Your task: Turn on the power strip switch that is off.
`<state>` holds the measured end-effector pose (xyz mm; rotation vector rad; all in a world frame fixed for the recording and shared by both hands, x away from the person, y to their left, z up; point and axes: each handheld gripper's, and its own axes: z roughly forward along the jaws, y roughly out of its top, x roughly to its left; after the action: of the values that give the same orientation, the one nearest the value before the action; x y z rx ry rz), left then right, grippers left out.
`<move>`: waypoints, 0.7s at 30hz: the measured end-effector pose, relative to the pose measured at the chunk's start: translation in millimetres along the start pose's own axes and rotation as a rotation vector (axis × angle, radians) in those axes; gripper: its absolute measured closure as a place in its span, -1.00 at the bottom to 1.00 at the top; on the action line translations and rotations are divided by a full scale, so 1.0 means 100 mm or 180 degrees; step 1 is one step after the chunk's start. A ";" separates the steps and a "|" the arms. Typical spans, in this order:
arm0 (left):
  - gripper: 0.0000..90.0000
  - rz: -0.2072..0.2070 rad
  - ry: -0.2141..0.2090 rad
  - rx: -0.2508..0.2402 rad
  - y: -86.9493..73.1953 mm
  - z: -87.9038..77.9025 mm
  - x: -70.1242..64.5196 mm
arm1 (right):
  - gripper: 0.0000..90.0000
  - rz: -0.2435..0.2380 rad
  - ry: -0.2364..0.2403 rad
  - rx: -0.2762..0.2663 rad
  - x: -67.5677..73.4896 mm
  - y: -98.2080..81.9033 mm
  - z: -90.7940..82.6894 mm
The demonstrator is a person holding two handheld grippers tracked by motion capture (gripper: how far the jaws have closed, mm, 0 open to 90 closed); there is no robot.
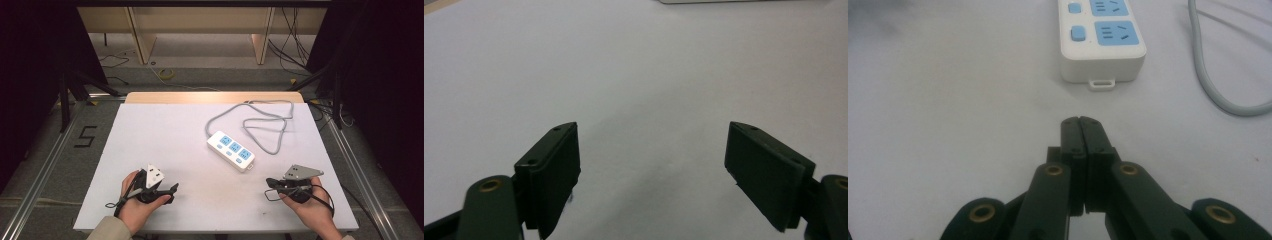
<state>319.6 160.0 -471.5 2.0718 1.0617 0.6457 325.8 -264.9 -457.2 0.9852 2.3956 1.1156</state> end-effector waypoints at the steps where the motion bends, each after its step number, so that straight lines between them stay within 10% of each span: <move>1: -0.49 -0.0001 0.0000 -0.0002 0.00 0.00 0.00 | 1.00 -0.0011 0.0000 -0.0009 0.00 0.01 0.00; 21: -0.49 -0.0001 0.0017 0.0002 0.01 0.00 0.01 | 1.00 0.0048 0.0019 0.0137 -0.02 0.19 0.04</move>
<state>320.4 160.1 -471.0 2.0715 1.0653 0.6513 337.6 -255.1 -445.1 1.0167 2.4301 1.0779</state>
